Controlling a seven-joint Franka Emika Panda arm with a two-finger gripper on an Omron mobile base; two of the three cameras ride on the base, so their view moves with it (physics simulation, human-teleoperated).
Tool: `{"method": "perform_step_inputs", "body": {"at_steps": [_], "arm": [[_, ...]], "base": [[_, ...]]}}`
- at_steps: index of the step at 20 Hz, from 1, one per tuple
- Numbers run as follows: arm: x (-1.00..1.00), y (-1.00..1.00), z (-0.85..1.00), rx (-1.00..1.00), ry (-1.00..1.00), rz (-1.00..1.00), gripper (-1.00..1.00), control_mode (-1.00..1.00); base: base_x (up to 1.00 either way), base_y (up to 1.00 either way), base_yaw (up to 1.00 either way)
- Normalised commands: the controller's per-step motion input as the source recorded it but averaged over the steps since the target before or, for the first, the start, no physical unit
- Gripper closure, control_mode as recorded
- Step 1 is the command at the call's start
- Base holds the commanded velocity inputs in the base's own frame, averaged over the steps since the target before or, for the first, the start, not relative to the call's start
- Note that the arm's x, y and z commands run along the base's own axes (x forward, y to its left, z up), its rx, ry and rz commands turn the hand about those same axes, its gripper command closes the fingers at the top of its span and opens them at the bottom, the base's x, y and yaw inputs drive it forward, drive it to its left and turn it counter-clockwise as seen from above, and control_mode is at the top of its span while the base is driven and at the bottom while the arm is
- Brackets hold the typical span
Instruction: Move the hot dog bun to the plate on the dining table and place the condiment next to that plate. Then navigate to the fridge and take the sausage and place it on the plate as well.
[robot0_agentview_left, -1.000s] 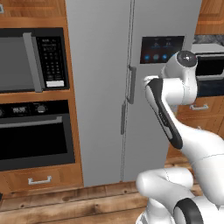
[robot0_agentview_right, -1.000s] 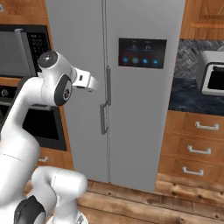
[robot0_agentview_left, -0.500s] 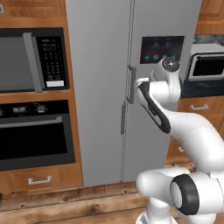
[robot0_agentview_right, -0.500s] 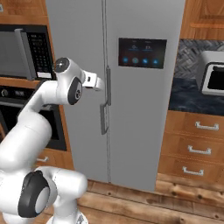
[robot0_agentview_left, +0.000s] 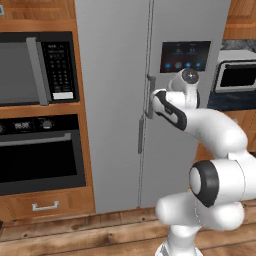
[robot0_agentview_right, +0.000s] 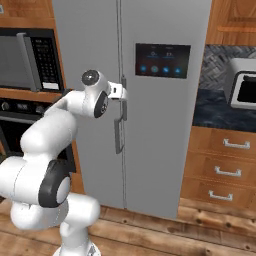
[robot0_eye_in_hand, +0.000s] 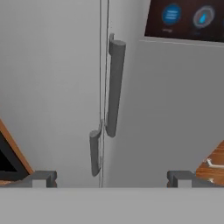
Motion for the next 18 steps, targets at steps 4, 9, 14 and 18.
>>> {"method": "perform_step_inputs", "body": {"at_steps": [4,9,14,18], "arm": [[0.82,-0.02,-0.16,0.0,0.0,0.02,-1.0,-1.0],[0.76,0.0,-0.19,0.0,0.0,0.0,-1.0,-1.0],[0.72,0.0,-0.25,0.0,0.0,0.0,-1.0,-1.0],[0.69,0.0,-0.25,0.0,0.0,0.0,-1.0,-1.0]], "base": [[0.0,0.0,0.0],[0.0,0.0,0.0],[0.0,0.0,0.0],[0.0,0.0,0.0]]}}
